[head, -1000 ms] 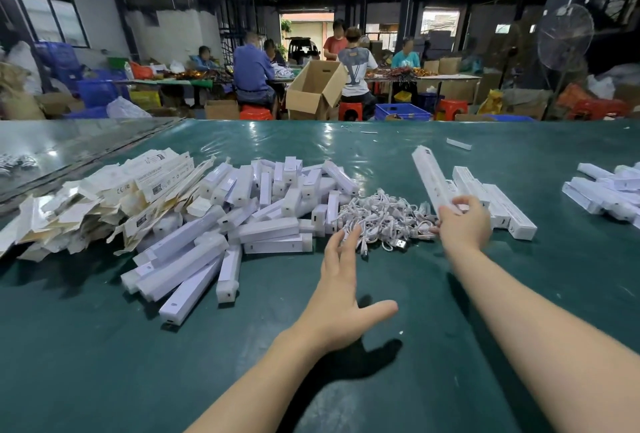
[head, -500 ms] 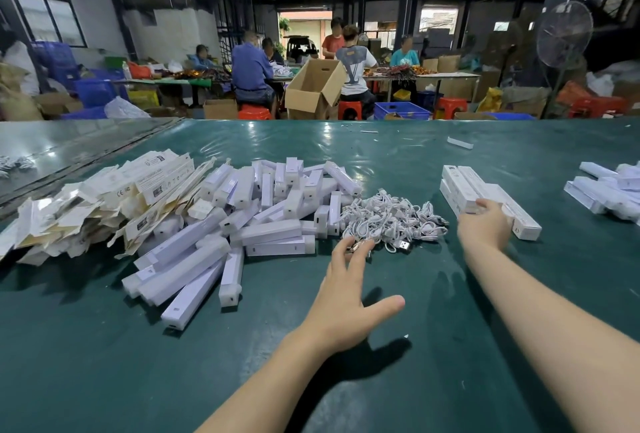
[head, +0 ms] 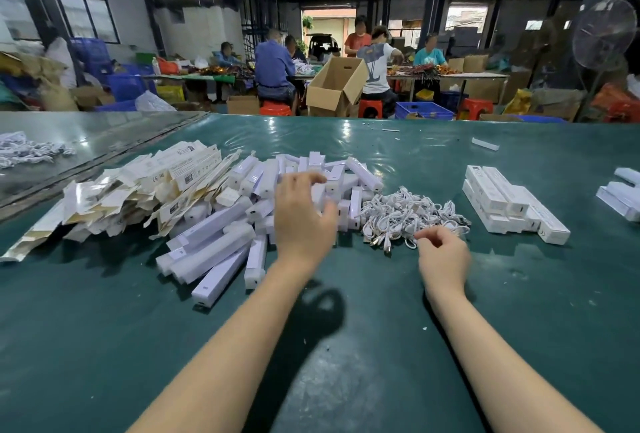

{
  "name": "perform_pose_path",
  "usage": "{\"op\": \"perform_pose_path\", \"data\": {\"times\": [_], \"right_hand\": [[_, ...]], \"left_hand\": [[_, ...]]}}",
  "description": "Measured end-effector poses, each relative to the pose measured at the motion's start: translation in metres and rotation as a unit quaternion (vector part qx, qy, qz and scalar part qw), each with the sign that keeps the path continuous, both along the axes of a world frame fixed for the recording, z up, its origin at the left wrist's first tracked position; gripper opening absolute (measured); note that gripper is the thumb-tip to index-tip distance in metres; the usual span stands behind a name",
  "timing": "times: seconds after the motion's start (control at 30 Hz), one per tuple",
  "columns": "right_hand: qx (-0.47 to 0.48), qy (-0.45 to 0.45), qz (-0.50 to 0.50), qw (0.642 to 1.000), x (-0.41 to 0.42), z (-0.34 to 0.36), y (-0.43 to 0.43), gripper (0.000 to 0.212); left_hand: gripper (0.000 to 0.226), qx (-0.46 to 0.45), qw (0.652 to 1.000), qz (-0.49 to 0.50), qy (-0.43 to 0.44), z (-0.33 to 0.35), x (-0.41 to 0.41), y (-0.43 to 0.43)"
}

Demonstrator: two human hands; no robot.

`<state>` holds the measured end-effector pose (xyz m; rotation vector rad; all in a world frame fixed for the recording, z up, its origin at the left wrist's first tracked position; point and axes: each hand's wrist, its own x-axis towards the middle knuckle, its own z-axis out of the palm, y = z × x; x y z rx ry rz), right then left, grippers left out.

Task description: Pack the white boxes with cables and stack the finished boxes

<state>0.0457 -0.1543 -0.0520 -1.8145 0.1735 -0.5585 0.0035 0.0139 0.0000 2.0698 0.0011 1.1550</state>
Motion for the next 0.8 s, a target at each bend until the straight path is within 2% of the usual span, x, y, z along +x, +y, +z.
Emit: {"op": "perform_pose_path", "data": {"times": [0.07, 0.1, 0.17, 0.23, 0.3, 0.4, 0.53, 0.67, 0.73, 0.8], "right_hand": [[-0.008, 0.003, 0.003, 1.0, -0.001, 0.0, 0.002, 0.021], [-0.004, 0.005, 0.004, 1.0, -0.001, -0.001, 0.002, 0.022], [-0.001, 0.007, 0.016, 1.0, -0.001, 0.0, 0.0, 0.022], [-0.004, 0.013, 0.029, 0.999, -0.002, 0.0, 0.0, 0.023], [-0.005, 0.013, 0.037, 0.999, -0.003, 0.0, 0.001, 0.027], [-0.008, 0.016, 0.041, 0.999, -0.004, 0.001, 0.001, 0.032], [0.0, 0.021, 0.036, 0.999, -0.005, 0.001, 0.0, 0.033], [0.009, 0.024, 0.032, 0.999, -0.004, 0.002, 0.0, 0.033], [0.009, 0.023, 0.031, 0.999, -0.005, 0.001, 0.0, 0.034], [0.007, 0.023, 0.03, 0.999, -0.004, 0.001, 0.0, 0.034]], "left_hand": [[0.029, 0.008, 0.995, 0.096, 0.011, 0.023, 0.017, 0.035], [0.033, 0.017, 0.989, 0.137, 0.054, 0.031, 0.026, 0.055], [0.041, 0.052, 0.952, 0.206, 0.221, 0.037, 0.04, 0.094], [0.05, 0.088, 0.892, 0.225, 0.383, 0.031, 0.044, 0.121], [0.052, 0.094, 0.867, 0.193, 0.45, 0.019, 0.043, 0.136], [0.053, 0.1, 0.864, 0.189, 0.455, 0.01, 0.043, 0.142], [0.042, 0.079, 0.861, 0.157, 0.477, 0.012, 0.045, 0.133], [0.053, 0.037, 0.884, 0.188, 0.426, 0.01, 0.045, 0.131], [0.055, 0.069, 0.884, 0.223, 0.406, 0.01, 0.041, 0.132], [0.044, 0.108, 0.882, 0.233, 0.395, 0.011, 0.039, 0.134]]}}
